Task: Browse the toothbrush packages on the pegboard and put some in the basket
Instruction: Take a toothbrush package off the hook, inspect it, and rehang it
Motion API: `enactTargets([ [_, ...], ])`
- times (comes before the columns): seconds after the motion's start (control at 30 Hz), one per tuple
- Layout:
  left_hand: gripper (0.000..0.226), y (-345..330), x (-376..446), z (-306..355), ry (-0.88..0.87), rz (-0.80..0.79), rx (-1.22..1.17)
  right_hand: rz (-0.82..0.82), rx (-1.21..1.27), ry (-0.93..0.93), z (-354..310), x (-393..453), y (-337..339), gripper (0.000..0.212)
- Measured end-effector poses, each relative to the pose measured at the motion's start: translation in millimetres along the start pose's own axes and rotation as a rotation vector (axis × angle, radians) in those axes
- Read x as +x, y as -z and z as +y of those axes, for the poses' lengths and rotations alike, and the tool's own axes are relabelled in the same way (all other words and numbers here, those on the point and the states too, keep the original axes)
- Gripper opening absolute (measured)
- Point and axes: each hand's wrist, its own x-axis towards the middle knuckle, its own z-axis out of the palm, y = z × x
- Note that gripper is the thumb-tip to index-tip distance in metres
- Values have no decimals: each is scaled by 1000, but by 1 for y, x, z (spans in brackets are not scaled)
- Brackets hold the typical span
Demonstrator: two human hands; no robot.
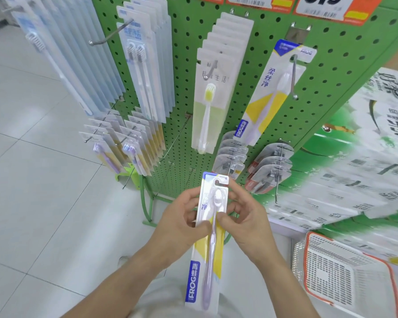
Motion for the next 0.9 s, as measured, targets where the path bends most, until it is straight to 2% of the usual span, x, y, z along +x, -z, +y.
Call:
enactTargets([
  [0.07,67,4,0,-1,-4,33,2,-6,-3,-52,5,-5,-5,74],
  [0.2,76,11,-2,-7,23,56,88,-22,-18,-113,9,-12,-3,63],
  [0.37,72,10,-19,-10,130,-95,164,3,-39,-143,10,-14,3,64],
  [0.57,77,8,-19,-11,106,-37,128,-141,11,-222,11,-21,5,91],
  [0.63,72,9,-17,-15,125,16,134,-139,42,-233,10,-22,3,91],
  [0.7,60,10,-18,-17,157,30,190,-60,46,-205,13,-20,3,86],
  [0.8,36,10,-22,-18,212,-64,227,42,105,-179,16,-16,5,74],
  [0.9,30,13,-25,-20,190,-117,226,30,143,-197,8,-16,3,40],
])
